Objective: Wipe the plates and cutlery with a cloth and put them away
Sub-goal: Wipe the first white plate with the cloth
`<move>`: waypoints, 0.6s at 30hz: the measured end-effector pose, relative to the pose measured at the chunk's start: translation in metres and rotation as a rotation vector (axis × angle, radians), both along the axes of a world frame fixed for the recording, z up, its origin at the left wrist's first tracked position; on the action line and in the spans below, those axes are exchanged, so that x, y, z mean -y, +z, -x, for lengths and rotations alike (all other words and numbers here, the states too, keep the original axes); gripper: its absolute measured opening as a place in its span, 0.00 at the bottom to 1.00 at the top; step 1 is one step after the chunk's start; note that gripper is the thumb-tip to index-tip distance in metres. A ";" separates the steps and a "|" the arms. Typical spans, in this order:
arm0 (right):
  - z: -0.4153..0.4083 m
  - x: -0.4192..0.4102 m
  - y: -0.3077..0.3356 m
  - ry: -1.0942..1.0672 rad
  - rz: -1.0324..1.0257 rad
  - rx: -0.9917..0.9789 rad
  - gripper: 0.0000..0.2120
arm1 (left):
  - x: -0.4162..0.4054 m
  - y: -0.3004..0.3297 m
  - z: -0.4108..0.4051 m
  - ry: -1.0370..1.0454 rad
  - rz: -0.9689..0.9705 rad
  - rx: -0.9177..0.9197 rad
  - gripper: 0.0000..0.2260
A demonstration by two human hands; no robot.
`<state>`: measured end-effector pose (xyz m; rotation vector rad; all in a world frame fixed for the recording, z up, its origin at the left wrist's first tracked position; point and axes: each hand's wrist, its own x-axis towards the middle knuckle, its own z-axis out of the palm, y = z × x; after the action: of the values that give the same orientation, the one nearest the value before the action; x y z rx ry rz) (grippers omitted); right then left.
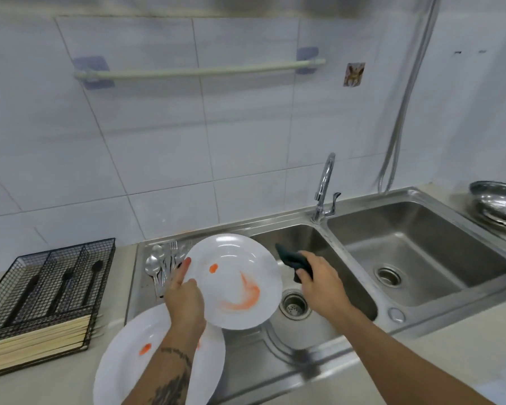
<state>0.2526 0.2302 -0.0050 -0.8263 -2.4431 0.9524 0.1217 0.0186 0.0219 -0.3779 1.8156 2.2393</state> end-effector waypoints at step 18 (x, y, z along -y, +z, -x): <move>0.019 -0.082 0.002 0.219 -0.063 0.032 0.17 | -0.125 0.004 -0.033 -0.126 0.629 -0.832 0.28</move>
<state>0.2337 0.3124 -0.0032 -0.5655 -2.6169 0.9382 0.1549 0.1437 0.0263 0.6696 2.8318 1.7942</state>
